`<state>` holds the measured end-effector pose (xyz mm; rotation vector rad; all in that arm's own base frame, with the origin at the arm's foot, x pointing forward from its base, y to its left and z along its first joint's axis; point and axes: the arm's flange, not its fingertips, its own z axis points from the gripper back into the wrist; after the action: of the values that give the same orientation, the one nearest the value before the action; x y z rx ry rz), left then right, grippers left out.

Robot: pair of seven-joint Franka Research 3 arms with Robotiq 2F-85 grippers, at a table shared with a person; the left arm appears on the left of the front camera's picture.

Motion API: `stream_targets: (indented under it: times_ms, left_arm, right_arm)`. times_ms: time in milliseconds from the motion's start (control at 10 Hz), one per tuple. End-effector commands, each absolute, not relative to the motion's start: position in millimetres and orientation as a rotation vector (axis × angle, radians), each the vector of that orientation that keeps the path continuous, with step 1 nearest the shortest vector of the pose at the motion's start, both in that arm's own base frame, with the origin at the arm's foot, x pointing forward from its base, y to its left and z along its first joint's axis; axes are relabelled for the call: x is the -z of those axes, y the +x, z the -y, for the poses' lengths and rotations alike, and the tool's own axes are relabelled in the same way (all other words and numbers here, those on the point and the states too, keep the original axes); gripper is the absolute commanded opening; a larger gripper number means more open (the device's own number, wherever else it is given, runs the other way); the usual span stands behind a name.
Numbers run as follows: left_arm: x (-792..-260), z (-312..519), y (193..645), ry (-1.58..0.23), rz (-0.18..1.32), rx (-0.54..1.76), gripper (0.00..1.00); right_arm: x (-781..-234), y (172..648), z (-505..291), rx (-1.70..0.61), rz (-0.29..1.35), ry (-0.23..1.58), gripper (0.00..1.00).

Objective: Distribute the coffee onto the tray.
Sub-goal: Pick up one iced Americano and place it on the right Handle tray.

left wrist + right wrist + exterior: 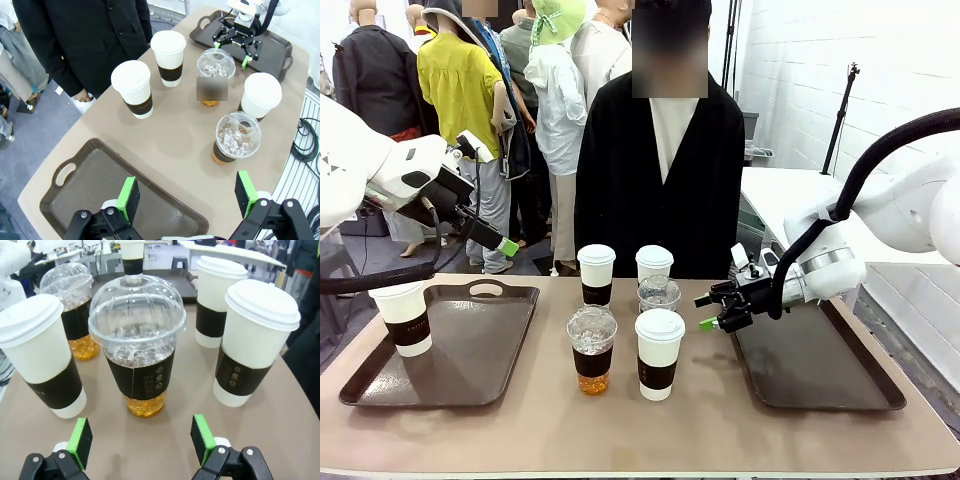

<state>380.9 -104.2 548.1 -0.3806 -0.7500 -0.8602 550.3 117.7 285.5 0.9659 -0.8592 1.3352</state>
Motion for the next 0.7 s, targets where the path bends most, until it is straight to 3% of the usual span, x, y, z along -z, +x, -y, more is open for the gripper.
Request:
stream_targets:
  times_ms: [0,100,600]
  left_arm:
    - [-547.6,103.2,381.3,-0.389,0.745,0.861,1.00]
    - [-547.6,103.2,381.3,-0.389,0.745,0.861,1.00]
    - [-547.6,103.2,381.3,-0.389,0.745,0.861,1.00]
  right_arm:
    - [-286.6,557.6,-118.5,-1.342,0.892,0.981,1.00]
    - [-295.4,558.0,-116.6,-1.370,0.823,0.938,1.00]
    - [-288.1,553.4,-117.1,-1.350,0.857,0.965,1.00]
